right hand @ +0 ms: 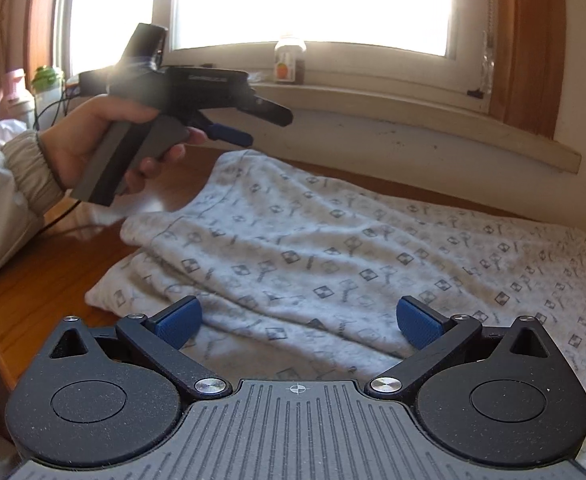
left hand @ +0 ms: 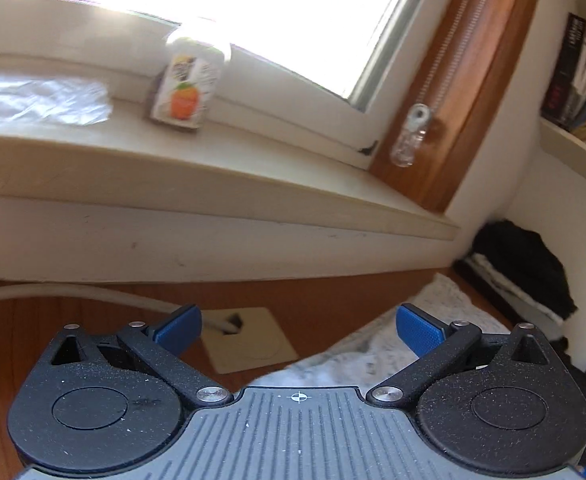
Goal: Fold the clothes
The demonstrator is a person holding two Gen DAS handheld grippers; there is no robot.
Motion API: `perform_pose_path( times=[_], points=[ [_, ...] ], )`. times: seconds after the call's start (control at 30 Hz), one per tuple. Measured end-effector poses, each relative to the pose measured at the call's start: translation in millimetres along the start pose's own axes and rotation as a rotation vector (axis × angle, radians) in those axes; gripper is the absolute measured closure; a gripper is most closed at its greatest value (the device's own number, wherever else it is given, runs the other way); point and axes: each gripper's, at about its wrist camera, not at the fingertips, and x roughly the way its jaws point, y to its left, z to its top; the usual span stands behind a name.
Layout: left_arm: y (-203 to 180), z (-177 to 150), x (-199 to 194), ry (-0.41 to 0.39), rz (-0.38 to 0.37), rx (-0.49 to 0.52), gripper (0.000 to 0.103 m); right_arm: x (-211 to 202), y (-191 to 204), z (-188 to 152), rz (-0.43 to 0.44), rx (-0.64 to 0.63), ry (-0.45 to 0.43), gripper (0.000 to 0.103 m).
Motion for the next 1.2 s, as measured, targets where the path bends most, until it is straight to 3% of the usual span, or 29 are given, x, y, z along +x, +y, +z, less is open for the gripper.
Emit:
perform_pose_path(
  times=[0.13,0.37,0.6,0.9,1.07,1.2],
  points=[
    [4.9,0.2,5.8,0.046,0.050,-0.024,0.000,-6.9,6.9,4.2,0.015,-0.020,0.019,0.000],
    [24.5,-1.3,11.4,0.110,-0.053,-0.111,0.000,-4.1,23.7,13.1,0.061,-0.081,0.041,0.000],
    [18.7,-3.9,19.2,0.150,-0.065,-0.086,0.000,6.4,39.2,10.0,0.117,-0.117,0.058,0.000],
    [10.0,-8.1,20.9,0.182,-0.068,-0.024,0.000,7.9,45.1,11.1,0.125,-0.224,0.078,0.002],
    [10.0,-8.9,17.2,0.188,-0.052,-0.008,0.000,9.9,41.2,15.9,0.119,-0.232,0.066,0.019],
    [13.0,-9.6,14.3,0.177,-0.040,-0.018,0.000,12.3,45.7,15.8,0.120,-0.274,0.055,0.025]
  ],
)
